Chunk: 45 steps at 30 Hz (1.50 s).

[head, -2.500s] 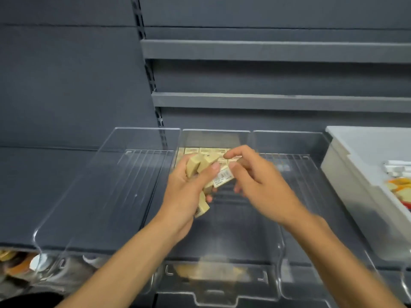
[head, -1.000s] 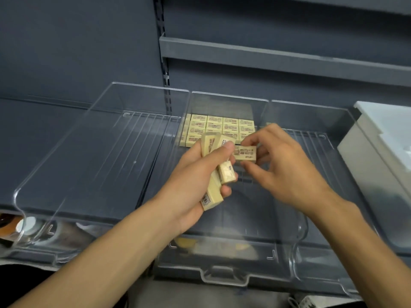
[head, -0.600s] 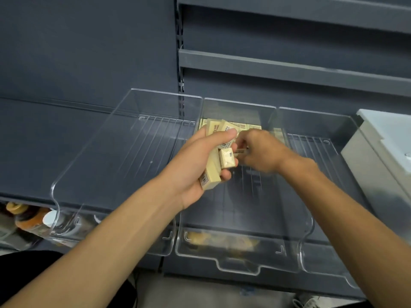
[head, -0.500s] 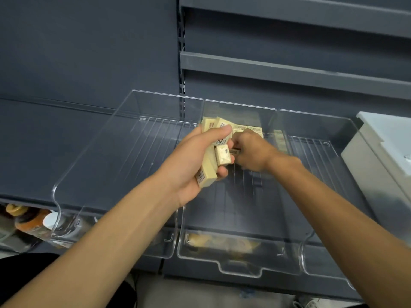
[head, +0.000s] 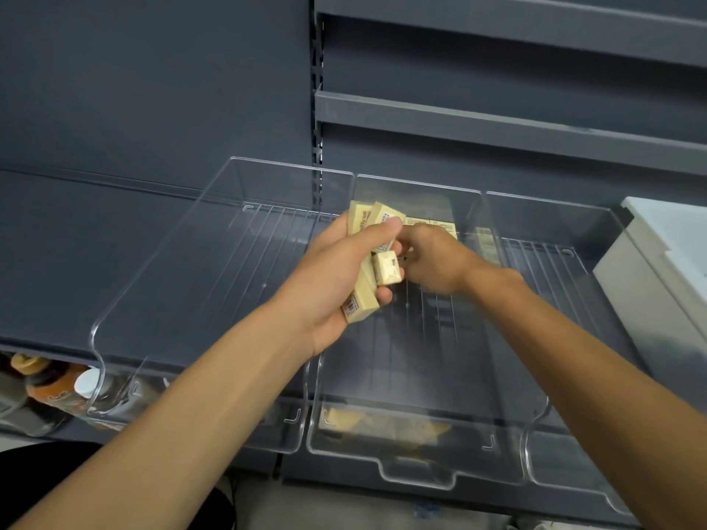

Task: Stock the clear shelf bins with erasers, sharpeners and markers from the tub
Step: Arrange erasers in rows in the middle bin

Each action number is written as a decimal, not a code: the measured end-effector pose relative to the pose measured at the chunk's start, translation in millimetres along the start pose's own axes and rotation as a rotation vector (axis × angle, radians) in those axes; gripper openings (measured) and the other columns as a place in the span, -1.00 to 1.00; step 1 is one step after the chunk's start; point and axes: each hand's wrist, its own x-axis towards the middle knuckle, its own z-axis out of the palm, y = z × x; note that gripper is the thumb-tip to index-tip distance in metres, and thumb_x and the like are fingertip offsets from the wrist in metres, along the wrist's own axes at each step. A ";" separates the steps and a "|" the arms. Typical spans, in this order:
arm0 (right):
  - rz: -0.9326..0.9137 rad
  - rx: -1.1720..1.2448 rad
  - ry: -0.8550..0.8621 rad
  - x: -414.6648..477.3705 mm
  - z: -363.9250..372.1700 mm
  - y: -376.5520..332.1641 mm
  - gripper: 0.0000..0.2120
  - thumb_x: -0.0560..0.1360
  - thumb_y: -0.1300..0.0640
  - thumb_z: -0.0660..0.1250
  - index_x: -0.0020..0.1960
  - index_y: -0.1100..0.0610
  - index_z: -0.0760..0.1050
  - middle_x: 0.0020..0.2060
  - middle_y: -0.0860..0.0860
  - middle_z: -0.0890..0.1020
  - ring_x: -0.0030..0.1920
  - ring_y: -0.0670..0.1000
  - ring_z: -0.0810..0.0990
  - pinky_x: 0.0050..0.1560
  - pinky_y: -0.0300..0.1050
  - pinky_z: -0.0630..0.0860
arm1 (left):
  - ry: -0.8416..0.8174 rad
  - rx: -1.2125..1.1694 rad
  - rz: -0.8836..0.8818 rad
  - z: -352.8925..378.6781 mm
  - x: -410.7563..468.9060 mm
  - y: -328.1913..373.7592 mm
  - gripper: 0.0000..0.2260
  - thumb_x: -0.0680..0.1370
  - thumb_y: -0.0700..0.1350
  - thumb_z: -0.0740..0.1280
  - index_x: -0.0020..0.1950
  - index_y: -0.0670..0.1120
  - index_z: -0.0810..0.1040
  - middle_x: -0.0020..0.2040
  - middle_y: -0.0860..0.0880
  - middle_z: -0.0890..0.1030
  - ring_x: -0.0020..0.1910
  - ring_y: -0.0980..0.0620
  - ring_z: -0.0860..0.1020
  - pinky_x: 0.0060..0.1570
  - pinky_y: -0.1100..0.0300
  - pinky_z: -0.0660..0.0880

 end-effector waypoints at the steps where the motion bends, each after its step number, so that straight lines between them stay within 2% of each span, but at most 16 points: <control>1: 0.004 0.016 -0.029 -6.8 -5.1 -0.5 -0.80 0.52 0.17 0.32 0.13 0.05 0.49 0.06 0.03 0.58 0.09 0.07 0.55 0.13 -0.08 0.47 | -0.005 0.064 0.034 1.0 0.2 -1.9 -0.91 0.57 -0.10 0.38 0.05 -0.05 0.54 -0.22 0.00 0.57 -0.33 0.07 0.52 -0.51 0.28 0.41; 5: -0.017 -0.027 -0.065 -36.3 -12.0 3.2 -0.67 0.59 0.02 0.24 0.33 0.04 0.41 0.15 0.02 0.60 0.17 0.07 0.55 0.21 0.04 0.47 | -0.021 0.335 0.189 3.3 0.0 -7.9 -0.93 0.59 -0.10 0.36 0.03 -0.04 0.51 -0.20 0.00 0.55 -0.33 0.08 0.51 -0.46 0.26 0.42; 7: -0.066 0.030 0.011 -54.6 -10.5 5.7 -0.72 0.59 0.00 0.23 0.28 0.02 0.44 0.12 -0.01 0.61 0.12 0.04 0.57 0.15 0.06 0.50 | -0.040 0.403 0.232 3.5 -0.1 -10.0 -0.91 0.59 -0.13 0.36 0.06 -0.05 0.50 -0.25 0.04 0.56 -0.37 0.11 0.51 -0.45 0.25 0.44; 11: -0.185 0.157 0.188 -84.9 -19.6 2.6 -0.92 0.58 0.04 0.24 0.06 -0.02 0.48 -0.08 -0.10 0.65 -0.07 -0.04 0.61 -0.03 0.06 0.55 | -0.098 0.555 0.295 4.6 2.7 -16.4 -0.88 0.58 -0.18 0.36 0.10 -0.07 0.50 -0.26 0.11 0.56 -0.35 0.11 0.53 -0.43 0.23 0.47; 14: -0.220 0.434 0.240 -97.5 -32.5 -5.7 -0.89 0.56 0.11 0.31 0.08 0.02 0.53 -0.17 -0.04 0.67 -0.16 0.03 0.63 -0.08 0.10 0.56 | -0.108 0.598 0.292 6.6 3.8 -19.2 -0.87 0.58 -0.17 0.36 0.11 -0.08 0.49 -0.29 0.11 0.54 -0.38 0.10 0.51 -0.44 0.23 0.47; 16: -0.238 0.595 0.216 -103.4 -37.0 -11.9 -0.86 0.53 0.06 0.35 0.07 0.06 0.53 -0.18 0.02 0.66 -0.18 0.12 0.64 -0.08 0.17 0.56 | -0.124 0.612 0.268 9.6 3.4 -21.7 -0.85 0.58 -0.11 0.37 0.11 -0.06 0.48 -0.30 0.07 0.54 -0.38 0.07 0.50 -0.44 0.22 0.46; 19: -0.246 0.661 0.228 -106.2 -31.5 -13.3 -0.83 0.51 0.06 0.41 0.02 0.13 0.52 -0.22 0.07 0.65 -0.22 0.15 0.64 -0.15 0.21 0.58 | -0.145 0.580 0.218 14.1 1.2 -26.9 -0.80 0.56 -0.07 0.38 0.15 -0.05 0.48 -0.25 0.02 0.55 -0.34 0.03 0.50 -0.44 0.21 0.45; 23: -0.196 0.712 0.250 -103.8 -24.6 -10.0 -0.83 0.52 0.05 0.39 -0.06 0.16 0.52 -0.34 -0.03 0.63 -0.30 0.06 0.63 -0.23 0.03 0.60 | -0.110 0.571 0.187 16.8 -0.4 -30.3 -0.80 0.55 -0.10 0.40 0.14 -0.05 0.48 -0.22 -0.02 0.56 -0.33 0.03 0.51 -0.43 0.23 0.46; 25: -0.179 0.750 0.272 -104.9 -22.6 -9.0 -0.81 0.53 0.03 0.37 -0.08 0.17 0.52 -0.35 -0.02 0.61 -0.33 0.12 0.58 -0.29 0.03 0.54 | -0.107 0.556 0.187 16.1 0.0 -30.9 -0.79 0.54 -0.12 0.41 0.14 -0.05 0.49 -0.22 -0.01 0.57 -0.33 0.04 0.52 -0.43 0.22 0.47; 28: -0.183 0.766 0.331 -106.7 -22.0 -7.8 -0.75 0.50 -0.03 0.36 -0.12 0.17 0.55 -0.31 0.10 0.57 -0.32 0.26 0.48 -0.35 0.10 0.44 | -0.111 0.511 0.186 14.4 -0.5 -31.3 -0.76 0.51 -0.13 0.43 0.15 -0.09 0.52 -0.24 -0.02 0.56 -0.34 0.05 0.52 -0.44 0.19 0.46; 31: -0.186 0.844 0.323 -109.1 -22.0 -6.5 -0.73 0.50 0.01 0.32 -0.09 0.24 0.58 -0.29 0.23 0.55 -0.37 0.19 0.45 -0.37 0.02 0.43 | -0.106 0.418 0.166 13.5 -2.8 -32.0 -0.77 0.48 -0.08 0.47 0.09 -0.08 0.56 -0.25 -0.02 0.56 -0.34 0.05 0.51 -0.44 0.21 0.43; 34: -0.182 0.960 0.268 -111.2 -19.8 -7.6 -0.74 0.50 0.07 0.27 0.03 0.22 0.59 -0.30 0.10 0.60 -0.36 -0.02 0.53 -0.34 -0.19 0.51 | -0.093 0.317 0.119 14.1 -4.3 -34.2 -0.76 0.45 -0.08 0.50 0.08 -0.06 0.60 -0.20 -0.01 0.59 -0.33 0.09 0.50 -0.48 0.26 0.40; 36: -0.173 0.998 0.251 -111.3 -17.5 -8.0 -0.78 0.51 0.12 0.28 0.08 0.20 0.57 -0.32 -0.01 0.59 -0.33 -0.06 0.55 -0.31 -0.22 0.53 | -0.083 0.249 0.073 14.7 -5.0 -34.4 -0.73 0.40 -0.07 0.50 0.07 -0.08 0.61 -0.17 -0.06 0.58 -0.33 0.06 0.48 -0.51 0.28 0.38; 38: -0.156 0.992 0.248 -111.0 -15.8 -8.2 -0.82 0.56 0.19 0.27 0.11 0.23 0.55 -0.28 0.01 0.59 -0.31 -0.06 0.56 -0.29 -0.21 0.53 | -0.087 0.211 0.039 15.5 -6.0 -33.3 -0.70 0.37 -0.06 0.45 0.07 -0.09 0.61 -0.17 -0.08 0.58 -0.35 0.05 0.47 -0.53 0.29 0.35; 42: -0.135 0.978 0.235 -112.3 -16.7 -7.5 -0.85 0.61 0.21 0.21 0.13 0.19 0.51 -0.26 0.08 0.61 -0.31 -0.03 0.55 -0.26 -0.19 0.53 | -0.102 0.105 -0.028 17.0 -7.5 -32.3 -0.64 0.49 0.06 0.35 0.18 -0.13 0.60 -0.14 -0.09 0.60 -0.36 0.07 0.47 -0.55 0.32 0.33; 45: -0.132 0.960 0.196 -114.9 -21.1 -7.0 -0.87 0.59 0.24 0.25 0.12 0.18 0.51 -0.23 0.14 0.62 -0.29 -0.03 0.56 -0.22 -0.20 0.55 | -0.049 0.117 -0.012 15.9 -7.3 -34.2 -0.69 0.51 0.01 0.35 0.16 -0.13 0.60 -0.13 -0.08 0.62 -0.36 0.06 0.47 -0.55 0.32 0.34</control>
